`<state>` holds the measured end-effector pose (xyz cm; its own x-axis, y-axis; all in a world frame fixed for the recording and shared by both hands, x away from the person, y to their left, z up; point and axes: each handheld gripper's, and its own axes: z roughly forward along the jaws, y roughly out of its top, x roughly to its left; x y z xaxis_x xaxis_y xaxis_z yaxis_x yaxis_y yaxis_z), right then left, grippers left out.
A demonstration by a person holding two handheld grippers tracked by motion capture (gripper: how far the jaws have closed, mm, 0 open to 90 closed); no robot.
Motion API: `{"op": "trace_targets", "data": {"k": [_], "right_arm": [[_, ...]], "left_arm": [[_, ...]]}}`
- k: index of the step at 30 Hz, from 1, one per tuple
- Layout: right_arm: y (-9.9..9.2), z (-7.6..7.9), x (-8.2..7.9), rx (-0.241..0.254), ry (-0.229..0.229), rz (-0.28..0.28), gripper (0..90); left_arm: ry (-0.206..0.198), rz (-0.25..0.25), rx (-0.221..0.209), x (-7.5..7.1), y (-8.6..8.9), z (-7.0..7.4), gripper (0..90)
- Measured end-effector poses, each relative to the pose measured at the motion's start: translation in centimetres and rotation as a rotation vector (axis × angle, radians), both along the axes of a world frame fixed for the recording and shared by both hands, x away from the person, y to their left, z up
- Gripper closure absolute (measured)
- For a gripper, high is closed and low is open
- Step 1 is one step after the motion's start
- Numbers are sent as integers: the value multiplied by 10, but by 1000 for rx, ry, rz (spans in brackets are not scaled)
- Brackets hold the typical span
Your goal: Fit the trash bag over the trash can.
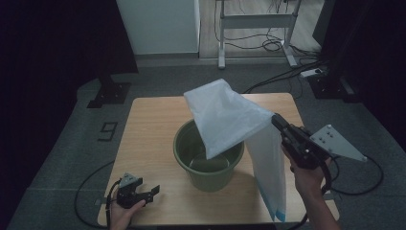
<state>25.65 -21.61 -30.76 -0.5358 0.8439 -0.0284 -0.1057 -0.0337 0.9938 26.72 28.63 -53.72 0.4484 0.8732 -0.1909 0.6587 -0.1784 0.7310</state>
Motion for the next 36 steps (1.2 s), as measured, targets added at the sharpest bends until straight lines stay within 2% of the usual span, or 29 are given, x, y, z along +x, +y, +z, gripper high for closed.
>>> {"op": "trace_targets", "data": {"k": [7, 13, 18, 20, 24, 27, 32, 36], "right_arm": [[-1, -12, -9, -21, 1, 14, 892], [17, -28, -4, -71, 28, 56, 892], [35, -44, 3, -113, 70, 94, 891], [38, -46, 1, -120, 66, 95, 892], [28, -44, -9, -92, 50, 98, 891], [16, -42, -14, -116, 53, 83, 891], [-2, -40, -11, -88, 67, 67, 891], [3, -39, -5, -93, 60, 86, 891]], "left_arm": [[3, -9, 5, 0, -3, -1, 143], [6, -7, 6, 0, -2, -1, 143], [9, -11, 7, 1, -1, -1, 143], [9, -12, 8, 0, -1, -1, 144], [10, -12, 8, 0, 0, -1, 144], [14, -15, 15, 2, -3, -3, 144], [16, -29, 28, 1, -8, -2, 144], [18, -28, 28, 1, -7, -3, 144]]}}
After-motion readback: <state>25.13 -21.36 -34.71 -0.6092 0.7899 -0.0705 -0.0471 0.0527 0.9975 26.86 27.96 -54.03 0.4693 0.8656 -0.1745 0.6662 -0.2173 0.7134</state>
